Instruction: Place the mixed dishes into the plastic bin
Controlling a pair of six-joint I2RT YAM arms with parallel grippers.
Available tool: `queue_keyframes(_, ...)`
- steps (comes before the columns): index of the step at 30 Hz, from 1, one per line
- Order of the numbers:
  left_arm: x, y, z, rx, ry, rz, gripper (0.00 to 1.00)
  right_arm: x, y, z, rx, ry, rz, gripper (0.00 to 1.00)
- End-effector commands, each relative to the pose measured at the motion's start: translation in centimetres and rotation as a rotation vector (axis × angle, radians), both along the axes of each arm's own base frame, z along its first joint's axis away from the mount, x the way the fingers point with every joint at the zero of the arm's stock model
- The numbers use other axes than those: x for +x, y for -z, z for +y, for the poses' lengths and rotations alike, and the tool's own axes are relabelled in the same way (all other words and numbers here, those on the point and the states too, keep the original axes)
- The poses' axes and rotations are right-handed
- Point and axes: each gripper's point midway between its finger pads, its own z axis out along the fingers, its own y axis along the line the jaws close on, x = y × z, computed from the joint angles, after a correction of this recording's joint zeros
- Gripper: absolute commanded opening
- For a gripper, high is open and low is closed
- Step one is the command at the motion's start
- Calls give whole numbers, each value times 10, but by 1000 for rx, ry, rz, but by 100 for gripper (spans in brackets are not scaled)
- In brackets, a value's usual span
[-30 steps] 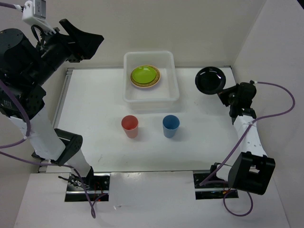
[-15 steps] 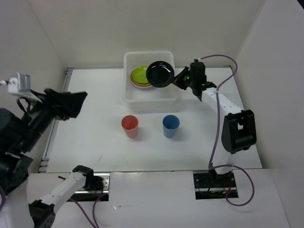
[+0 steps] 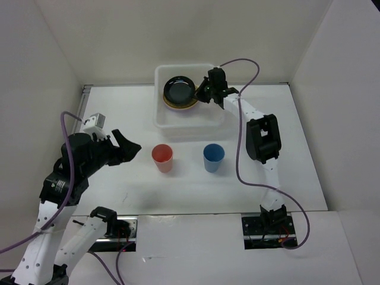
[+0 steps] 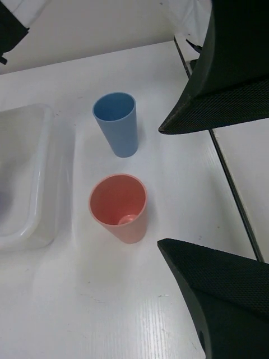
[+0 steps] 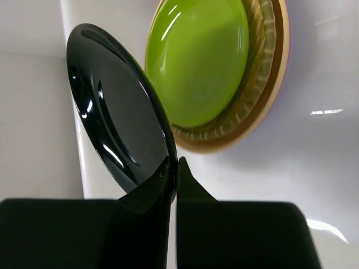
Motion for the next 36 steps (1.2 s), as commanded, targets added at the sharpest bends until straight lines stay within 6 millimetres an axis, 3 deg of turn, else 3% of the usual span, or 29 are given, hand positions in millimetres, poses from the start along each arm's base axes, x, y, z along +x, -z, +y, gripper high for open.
queue_keyframes(1,2,7,-1,-8,1,-15,82,21,-11,15,-31,9,-40,0)
queue_keyframes(3,7,31,-2,20,6,49,82,23,1,18,-69,13,-4,0)
queue_keyframes(4,11,55,0,54,-2,109,81,30,2,24,-84,15,-20,0)
queue_keyframes(6,18,56,-6,55,18,118,78,38,-2,23,-98,34,-20,0)
queue_keyframes(7,23,56,-3,65,-3,111,78,36,21,26,-126,31,27,0)
queue_keyframes(8,28,63,-3,78,-12,139,78,43,5,28,-115,41,-7,0)
queue_keyframes(9,30,69,-3,94,-6,157,78,48,4,25,-129,63,-10,0)
queue_keyframes(10,34,75,-2,107,-18,177,74,42,36,27,-169,56,60,0)
queue_keyframes(11,38,86,-3,119,-16,220,72,51,2,32,-137,61,-6,0)
queue_keyframes(12,38,90,-8,121,4,238,72,54,-1,31,-139,69,-14,0)
queue_keyframes(13,39,94,-8,125,4,253,71,56,49,30,-174,74,45,2)
queue_keyframes(14,41,102,-9,144,5,276,71,54,34,33,-153,58,28,5)
queue_keyframes(16,42,105,-10,171,-4,278,71,56,39,26,-122,102,75,5)
queue_keyframes(17,46,110,-9,181,-13,291,71,55,31,23,-127,115,65,5)
queue_keyframes(19,48,117,-14,203,6,303,71,54,45,24,-138,97,79,5)
queue_keyframes(22,49,128,-21,227,35,335,71,53,39,24,-134,98,72,6)
queue_keyframes(23,54,131,-20,235,24,336,71,54,61,18,-151,105,107,9)
queue_keyframes(24,52,135,-25,253,38,345,71,55,54,18,-143,106,93,11)
queue_keyframes(28,61,154,-31,310,37,386,71,54,57,15,-165,102,92,28)
queue_keyframes(30,68,154,-34,324,30,379,71,54,57,15,-174,95,87,45)
queue_keyframes(32,74,161,-36,348,25,391,72,54,40,14,-179,85,55,63)
queue_keyframes(35,80,170,-38,393,16,411,69,54,15,10,-203,73,5,78)
queue_keyframes(36,83,174,-40,400,17,425,66,53,-12,8,-202,78,-39,85)
